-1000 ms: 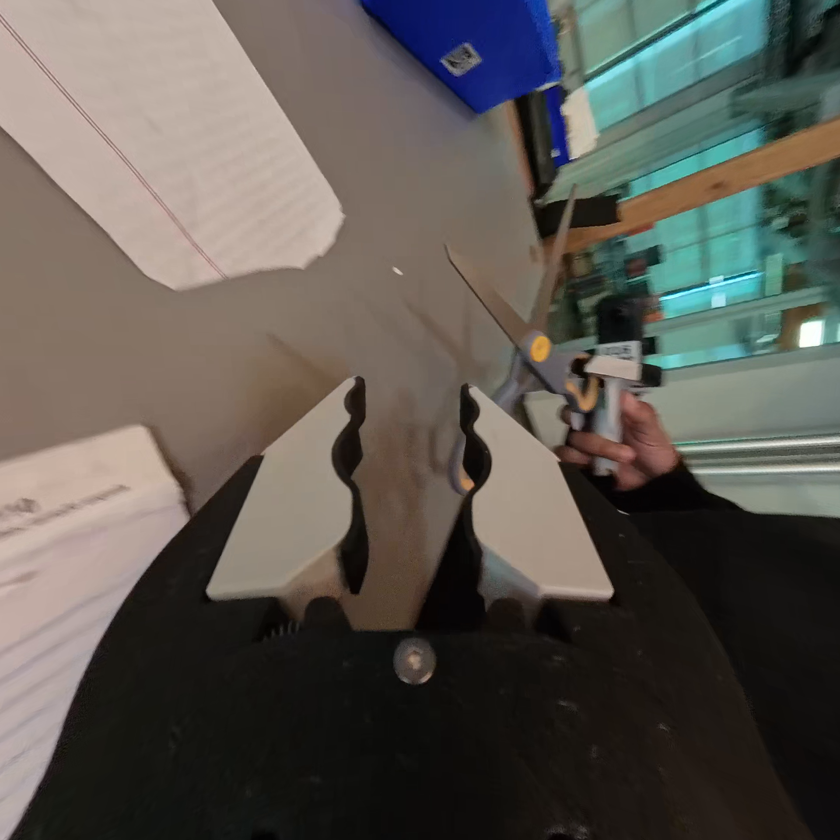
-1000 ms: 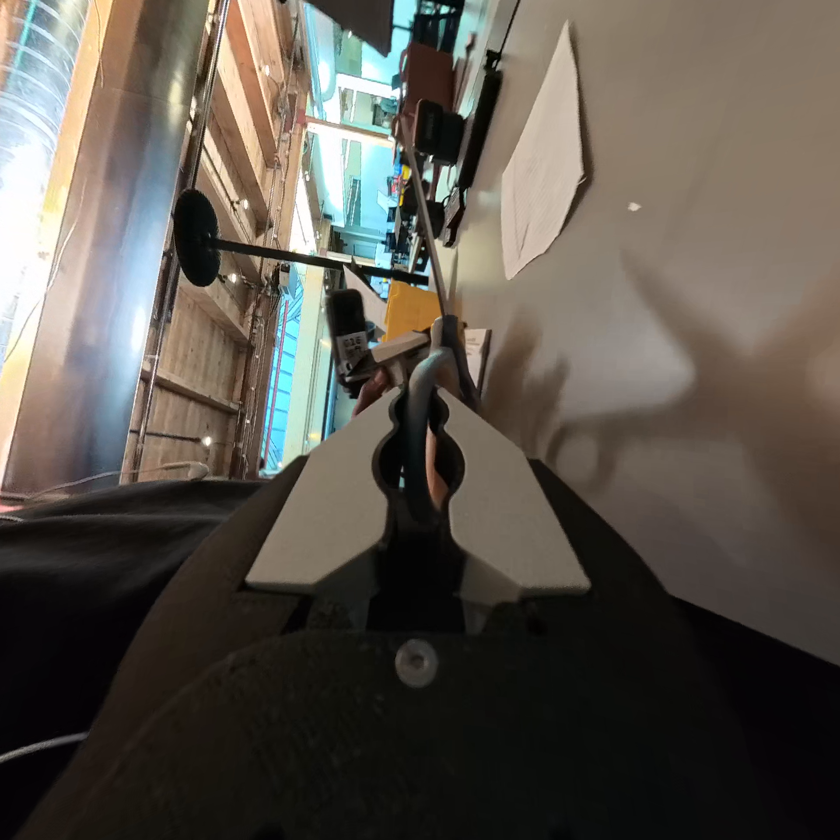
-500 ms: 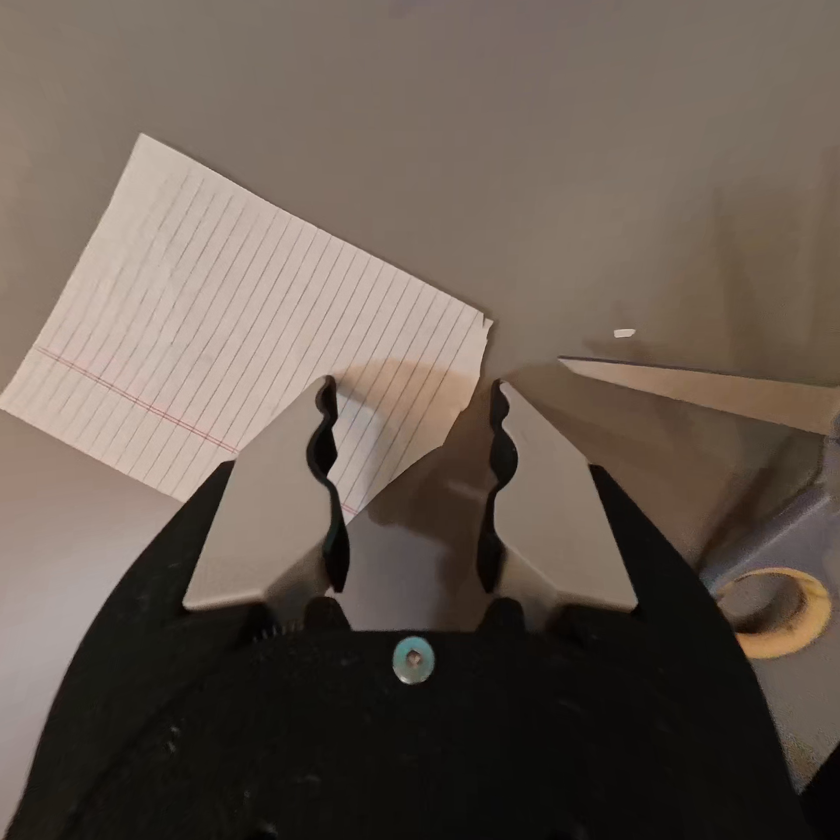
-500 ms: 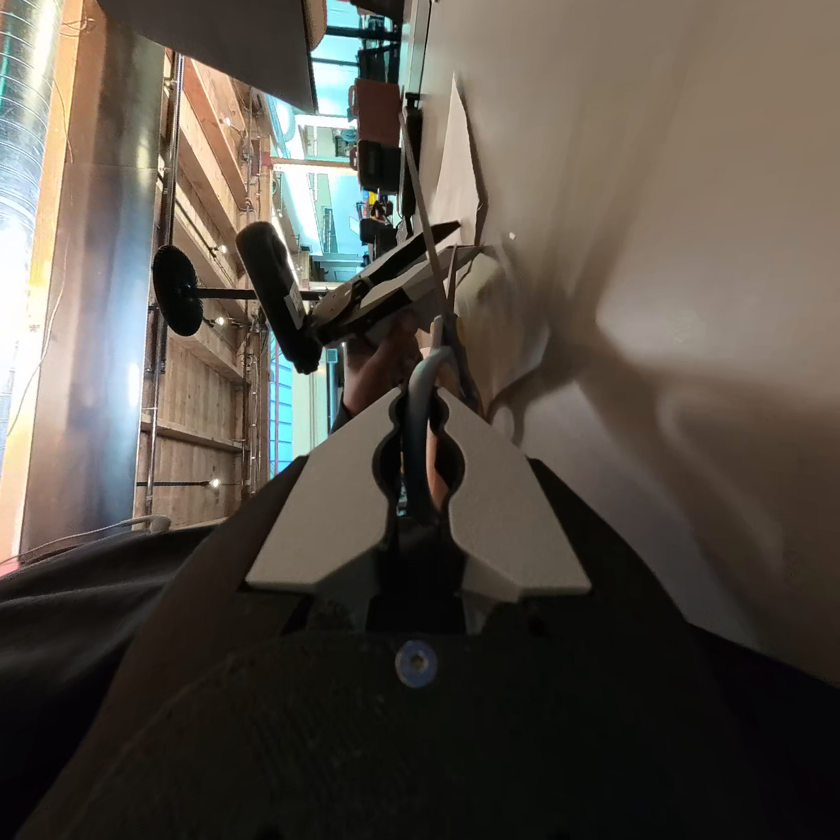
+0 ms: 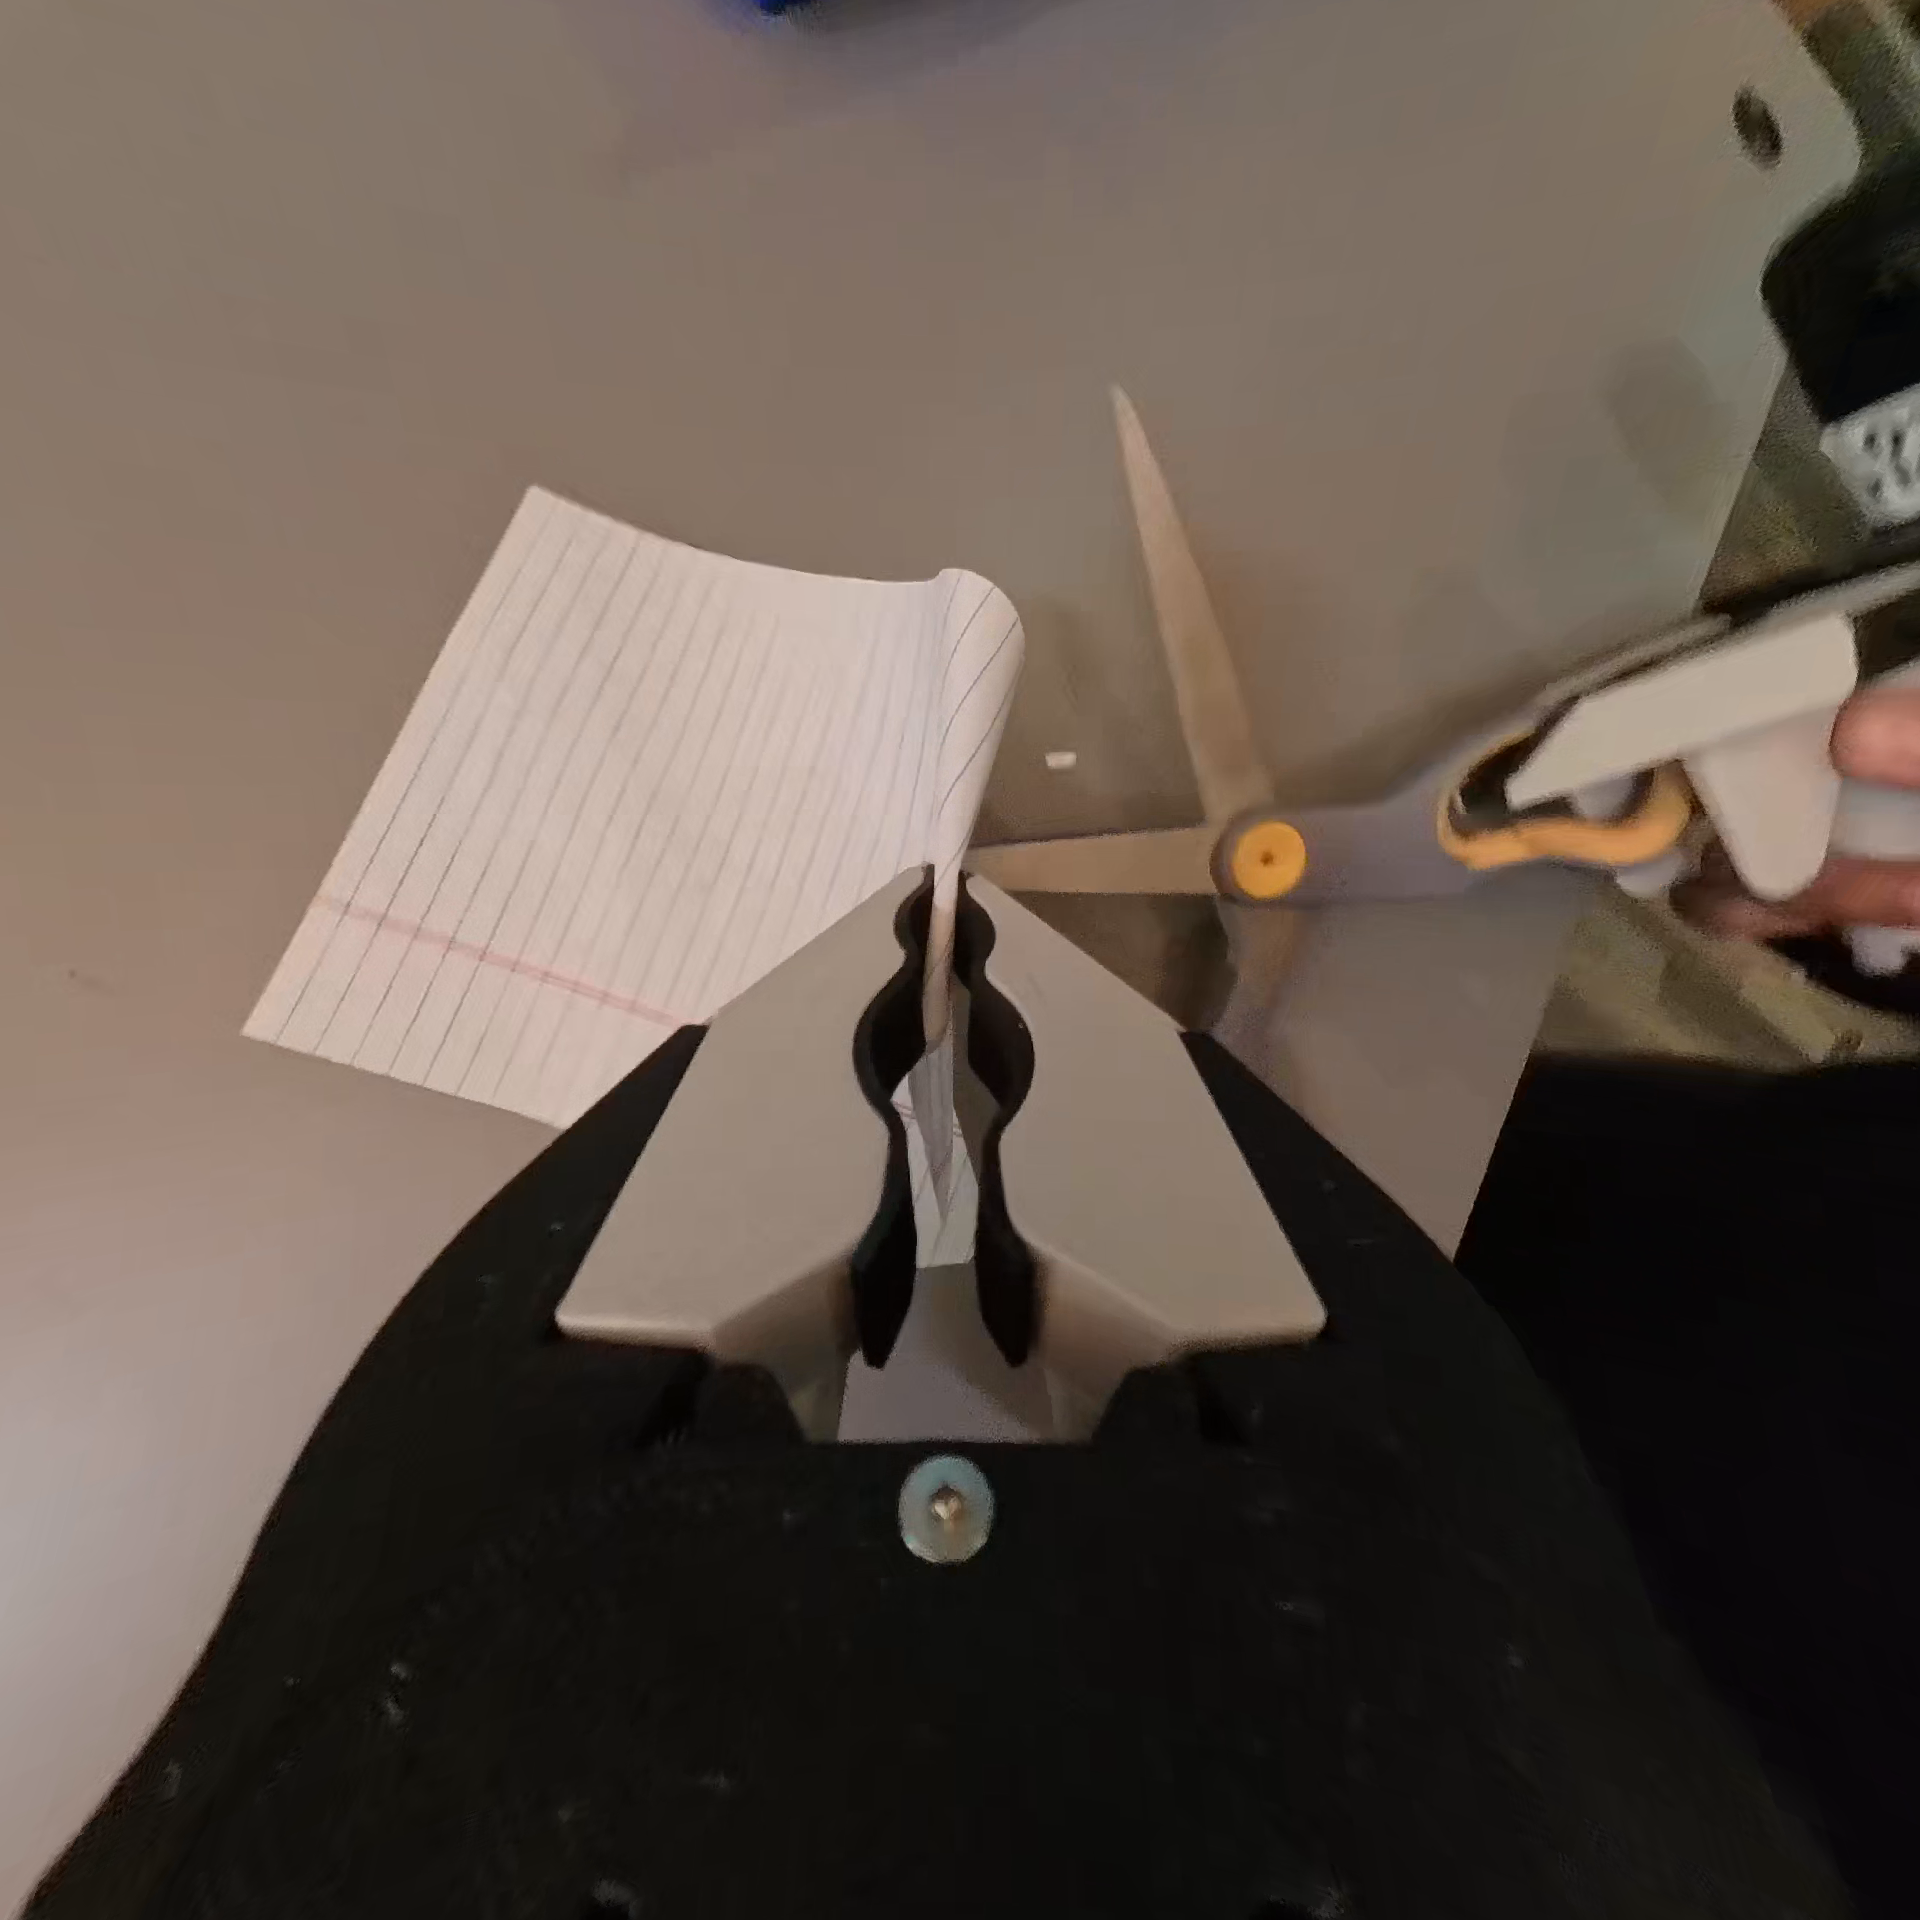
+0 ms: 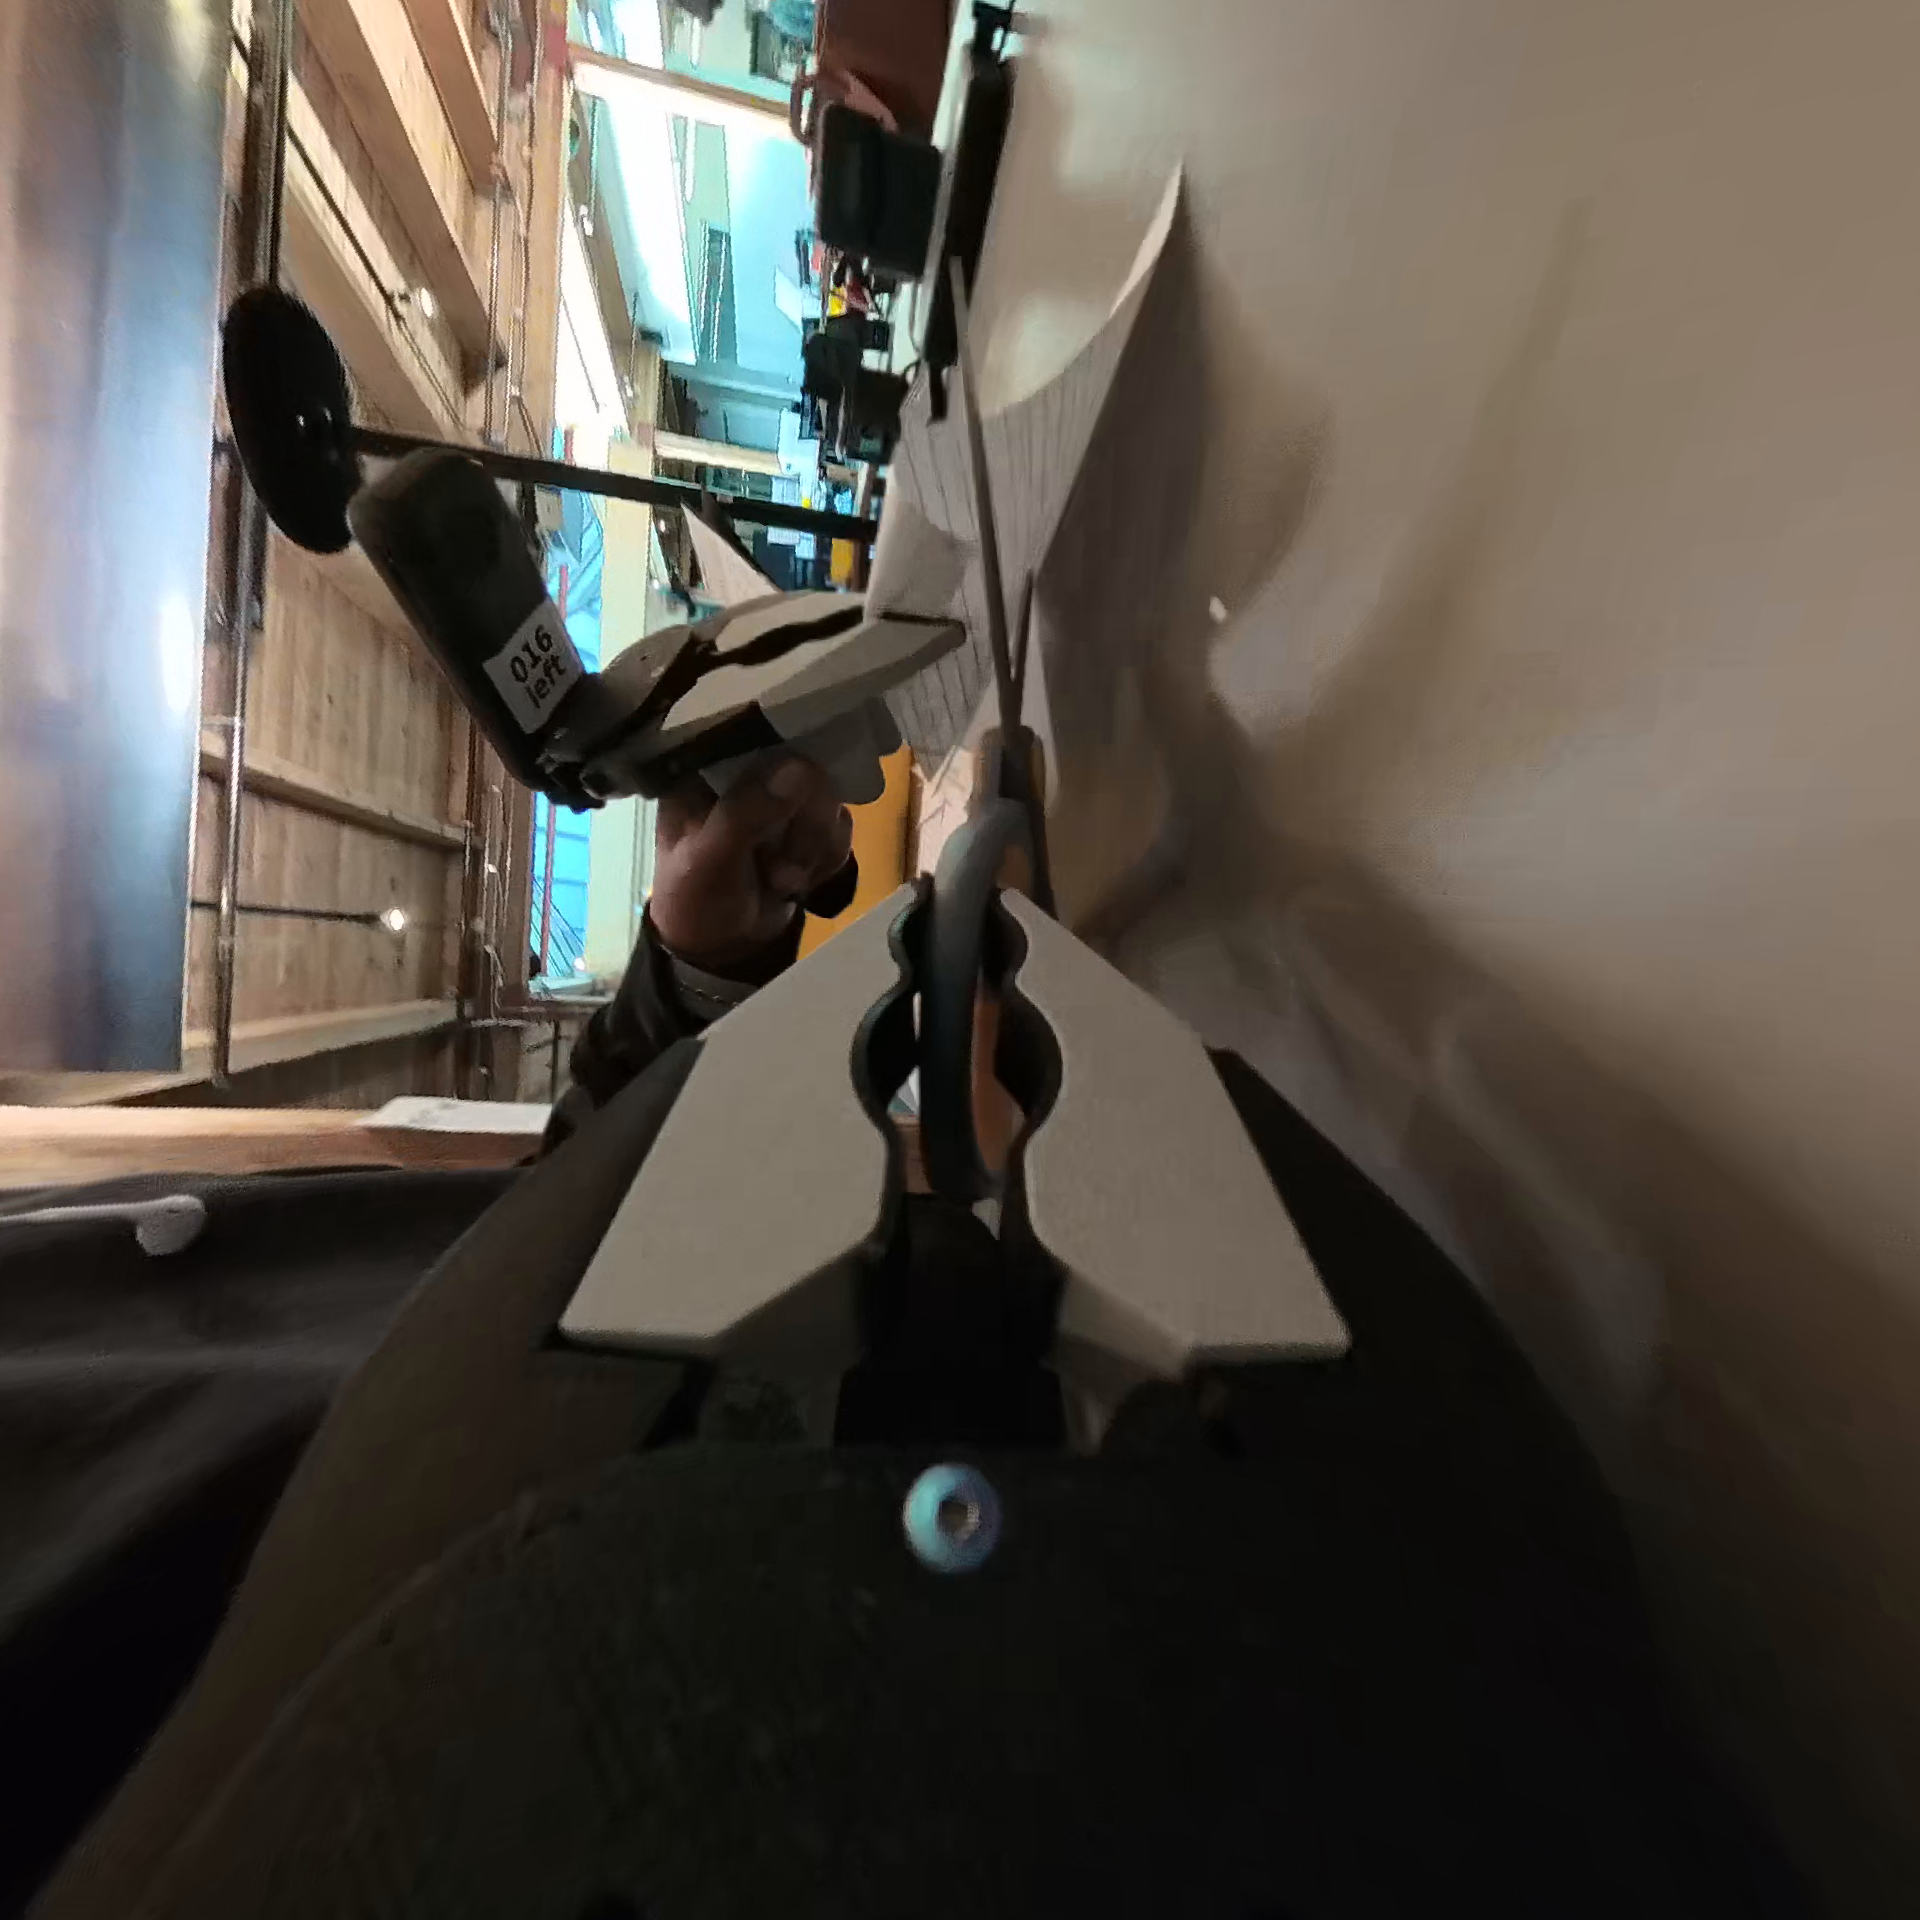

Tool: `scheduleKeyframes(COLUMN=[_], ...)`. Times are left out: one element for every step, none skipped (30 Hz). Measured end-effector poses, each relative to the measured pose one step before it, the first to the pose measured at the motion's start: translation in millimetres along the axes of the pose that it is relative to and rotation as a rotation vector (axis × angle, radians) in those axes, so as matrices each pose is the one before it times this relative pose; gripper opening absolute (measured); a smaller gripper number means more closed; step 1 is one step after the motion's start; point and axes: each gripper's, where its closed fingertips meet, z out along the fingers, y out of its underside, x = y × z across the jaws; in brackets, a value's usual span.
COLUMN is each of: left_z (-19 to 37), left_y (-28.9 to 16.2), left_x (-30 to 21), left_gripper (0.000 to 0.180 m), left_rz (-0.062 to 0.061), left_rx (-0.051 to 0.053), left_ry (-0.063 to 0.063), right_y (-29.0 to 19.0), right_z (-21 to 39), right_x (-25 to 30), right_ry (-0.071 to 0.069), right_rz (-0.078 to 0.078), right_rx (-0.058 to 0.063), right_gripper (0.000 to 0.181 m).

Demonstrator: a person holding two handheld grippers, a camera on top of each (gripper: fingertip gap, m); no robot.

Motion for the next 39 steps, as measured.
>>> scheduleKeyframes(left_z=[-2.16,-2.28,-2.69,-3.37,-3.98,-4.9,-5.53,-5.23,-4.29,-3.1,-1.87,-0.68,-0.3,-0.87,-1.96,-3.43,-4.62,-5.86,-6.8,-7.33,-7.49,-7.35,-6.92,-6.28,-5.04,-3.37,-1.89,-0.4,0.8,1.46,1.96,2.06,2.71,3.82,4.46,4.06,3.14,2.4,2.15], left_y=[4.43,4.53,4.31,3.37,3.09,2.13,1.12,1.56,2.75,3.68,4.09,4.58,5.63,4.65,2.7,1.27,0.15,-0.35,-0.88,-1.19,-0.62,0.56,1.29,1.54,2.67,3.69,5.18,6.07,6.04,5.78,3.93,1.83,1.42,3.12,4.47,3.38,1.62,-0.36,-1.29], left_x=[2.87,3.66,2.13,1.39,2.27,1.23,1.9,0.02,-0.86,0.1,0.02,0.16,1.33,-0.12,-1.94,-1.25,-1.6,-0.69,1.35,2.17,1.67,1.8,1.17,2.28,2.37,3.35,3.54,-1.34,-2.54,-0.94,-1.05,0.18,0.35,-2.19,-1.97,-0.49,-2.82,-3.57,-3.99], left_gripper=[0.0,0.0,0.0,0.0,0.0,0.0,0.0,0.0,0.0,0.0,0.002,0.006,0.011,0.012,0.012,0.013,0.021,0.027,0.029,0.032,0.035,0.038,0.04,0.04,0.042,0.042,0.042,0.043,0.04,0.039,0.038,0.038,0.038,0.038,0.041,0.046,0.049,0.05,0.052], left_rz=[0.043,0.0489,0.0506,0.0555,0.0618,0.0678,0.0775,0.0698,0.0605,0.0514,0.0388,0.0258,0.0184,0.0108,-0.002,-0.0125,-0.0273,-0.044,-0.0568,-0.0649,-0.07,-0.0714,-0.0709,-0.0697,-0.0707,-0.0664,-0.0574,-0.051,-0.0392,-0.0308,-0.0301,-0.03,-0.0381,-0.05,-0.0503,-0.0387,-0.0345,-0.0258,-0.0164], left_rx=[-0.0206,-0.0195,-0.0146,-0.0053,-0.0016,0.004,0.0087,-0.0015,-0.0142,-0.0202,-0.0198,-0.0191,-0.0221,-0.0127,0.0008,0.0095,0.0198,0.0282,0.0382,0.0464,0.0493,0.0451,0.0429,0.0422,0.0342,0.0265,0.016,0.0064,-0.0003,-0.0075,-0.0064,0.0022,0.0019,-0.0081,-0.0142,-0.0025,0.0111,0.0198,0.0185], left_ry=[0.0026,0.0086,-0.0004,-0.0058,0.0002,-0.0091,-0.0101,-0.0221,-0.0223,-0.0105,-0.0048,0.0013,0.0138,0.0059,-0.0065,-0.0033,-0.0083,-0.0035,0.009,0.0112,0.0062,0.0068,0.0021,0.0083,0.0115,0.02,0.0227,-0.0077,-0.0163,-0.0056,-0.0079,-0.0022,-0.0007,-0.0104,-0.0044,0.0062,-0.0103,-0.0184,-0.0228], right_y=[-0.7,-0.17,0.04,-0.2,-0.29,-0.2,-0.28,0.16,0.76,1.06,1.26,1.33,1.27,0.68,0.48,0.96,2.12,3.23,1.95,1.42,1.6,1.09,0.77,0.5,0.0,-0.51,-0.76,-1.33,-2.17,-2.6,-3.1,-3.5,-3.76,-3.63,-3.32,-3.0,-2.29,-1.82,-1.57], right_z=[2.72,2.24,1.82,1.43,1.24,1.22,1.25,1.21,1.48,1.67,1.95,2.11,2.13,2.03,1.92,1.92,2.29,2.63,2.66,2.94,3.43,3.57,3.78,3.94,4.09,4.21,4.13,3.88,3.39,3.04,2.93,2.69,2.72,2.96,3.33,3.57,3.63,3.36,3.0], right_x=[-2.02,-1.52,-1.18,-1.33,-1.82,-2.3,-2.13,-2.11,-2.3,-1.77,-1.21,-1.11,-1.06,-1.31,-1.22,-0.91,-0.45,0.15,0.71,0.34,0.04,0.21,0.15,-0.15,0.19,0.43,0.64,0.81,1.0,0.62,-0.02,-0.14,-0.05,-0.03,-0.27,-0.01,0.28,0.14,-0.1], right_ry=[0.0015,0.0041,0.0063,0.0063,0.0028,0.0007,0.0021,0.0034,0.0035,0.0056,0.0074,0.0064,0.0025,-0.0029,-0.0057,-0.0069,-0.008,-0.0081,-0.0024,-0.0008,-0.0011,0.0017,0.0015,-0.0007,0.0001,0.0007,0.0009,0.0019,0.0034,0.001,-0.0025,-0.003,-0.0013,-0.0016,-0.0047,-0.0059,-0.0059,-0.0078,-0.0095], right_rz=[-0.022,-0.0232,-0.0231,-0.0227,-0.0207,-0.0198,-0.0196,-0.0204,-0.0203,-0.0193,-0.0184,-0.0166,-0.0094,-0.002,0.0046,0.011,0.0176,0.0235,0.014,0.0039,0.0029,0.003,0.0021,0.0013,0.0023,0.003,0.0034,0.003,0.0024,0.0039,0.005,0.0033,0.0002,-0.0012,-0.0026,-0.0023,0.001,0.0035,0.0035], right_rx=[-0.0131,-0.0169,-0.0173,-0.015,-0.0146,-0.014,-0.0126,-0.0133,-0.0164,-0.0179,-0.0184,-0.0171,-0.0144,-0.0082,-0.0034,-0.0034,-0.009,-0.0162,-0.0056,-0.001,-0.0045,-0.0038,-0.0035,-0.0045,-0.0041,-0.0038,-0.005,-0.0045,0.0003,0.0019,0.0025,0.0034,0.0034,0.0007,-0.0028,-0.0058,-0.0092,-0.0106,-0.0093], right_gripper=[0.007,0.007,0.007,0.007,0.007,0.007,0.007,0.007,0.007,0.007,0.007,0.007,0.007,0.007,0.007,0.007,0.007,0.007,0.007,0.007,0.007,0.007,0.007,0.007,0.007,0.008,0.007,0.007,0.007,0.007,0.007,0.007,0.007,0.007,0.007,0.007,0.007,0.007,0.007])
